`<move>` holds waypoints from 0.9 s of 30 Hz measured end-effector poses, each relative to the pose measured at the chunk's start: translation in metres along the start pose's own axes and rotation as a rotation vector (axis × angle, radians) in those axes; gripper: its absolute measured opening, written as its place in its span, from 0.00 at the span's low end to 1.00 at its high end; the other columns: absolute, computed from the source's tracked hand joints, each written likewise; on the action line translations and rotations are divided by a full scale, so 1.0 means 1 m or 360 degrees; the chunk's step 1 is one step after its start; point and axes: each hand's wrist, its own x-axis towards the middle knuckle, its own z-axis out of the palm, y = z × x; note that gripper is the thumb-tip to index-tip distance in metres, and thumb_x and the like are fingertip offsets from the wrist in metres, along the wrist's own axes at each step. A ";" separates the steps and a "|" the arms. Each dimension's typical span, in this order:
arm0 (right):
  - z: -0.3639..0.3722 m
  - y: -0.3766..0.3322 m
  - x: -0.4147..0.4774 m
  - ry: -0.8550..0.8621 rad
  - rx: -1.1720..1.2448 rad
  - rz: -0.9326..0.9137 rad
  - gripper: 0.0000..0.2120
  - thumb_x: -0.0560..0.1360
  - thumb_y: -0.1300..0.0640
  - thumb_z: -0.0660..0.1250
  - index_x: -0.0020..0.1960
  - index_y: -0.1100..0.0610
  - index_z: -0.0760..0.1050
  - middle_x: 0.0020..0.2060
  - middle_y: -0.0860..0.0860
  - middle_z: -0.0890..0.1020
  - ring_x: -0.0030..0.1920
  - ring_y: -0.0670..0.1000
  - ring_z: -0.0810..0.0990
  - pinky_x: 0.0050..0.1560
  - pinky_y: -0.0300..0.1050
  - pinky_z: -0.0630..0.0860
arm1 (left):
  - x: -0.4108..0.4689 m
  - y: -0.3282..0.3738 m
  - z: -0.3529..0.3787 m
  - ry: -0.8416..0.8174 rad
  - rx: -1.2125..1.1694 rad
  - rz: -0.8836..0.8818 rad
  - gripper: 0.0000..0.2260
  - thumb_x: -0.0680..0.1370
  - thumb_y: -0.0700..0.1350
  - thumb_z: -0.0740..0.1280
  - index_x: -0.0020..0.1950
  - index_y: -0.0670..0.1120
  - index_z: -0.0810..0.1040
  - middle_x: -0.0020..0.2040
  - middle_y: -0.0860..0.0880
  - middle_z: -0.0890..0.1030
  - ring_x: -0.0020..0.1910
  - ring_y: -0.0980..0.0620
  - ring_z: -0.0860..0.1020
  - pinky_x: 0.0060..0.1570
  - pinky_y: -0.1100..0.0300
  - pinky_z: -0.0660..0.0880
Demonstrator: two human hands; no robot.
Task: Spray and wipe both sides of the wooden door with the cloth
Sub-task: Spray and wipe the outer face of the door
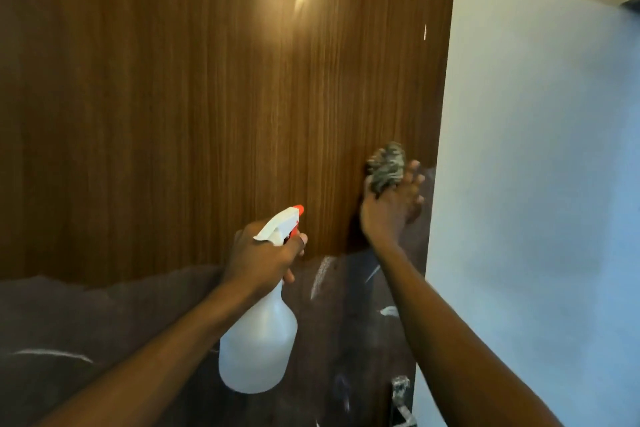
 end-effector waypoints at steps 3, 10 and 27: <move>0.019 0.010 -0.046 -0.0067 -0.0234 -0.1101 0.37 0.78 0.48 0.63 0.81 0.49 0.47 0.80 0.54 0.47 0.80 0.60 0.43 0.77 0.63 0.41 | 0.002 0.013 0.016 0.0029 -0.0025 0.0115 0.07 0.74 0.50 0.69 0.50 0.50 0.77 0.37 0.47 0.83 0.27 0.47 0.80 0.33 0.58 0.78; -0.013 0.103 0.014 0.0016 0.0047 -0.0504 0.29 0.81 0.43 0.50 0.79 0.54 0.59 0.80 0.53 0.56 0.80 0.55 0.49 0.77 0.62 0.50 | -0.004 0.020 0.059 0.0104 -0.0124 0.0052 0.10 0.73 0.51 0.70 0.51 0.48 0.78 0.41 0.48 0.83 0.30 0.47 0.80 0.34 0.58 0.80; -0.036 0.267 -0.031 -0.0429 -0.0197 -0.1277 0.30 0.83 0.40 0.50 0.80 0.54 0.55 0.80 0.58 0.50 0.79 0.63 0.49 0.72 0.70 0.58 | -0.055 -0.030 0.209 0.0198 -0.0065 -0.0286 0.17 0.71 0.56 0.70 0.57 0.63 0.70 0.49 0.59 0.77 0.48 0.56 0.79 0.44 0.69 0.70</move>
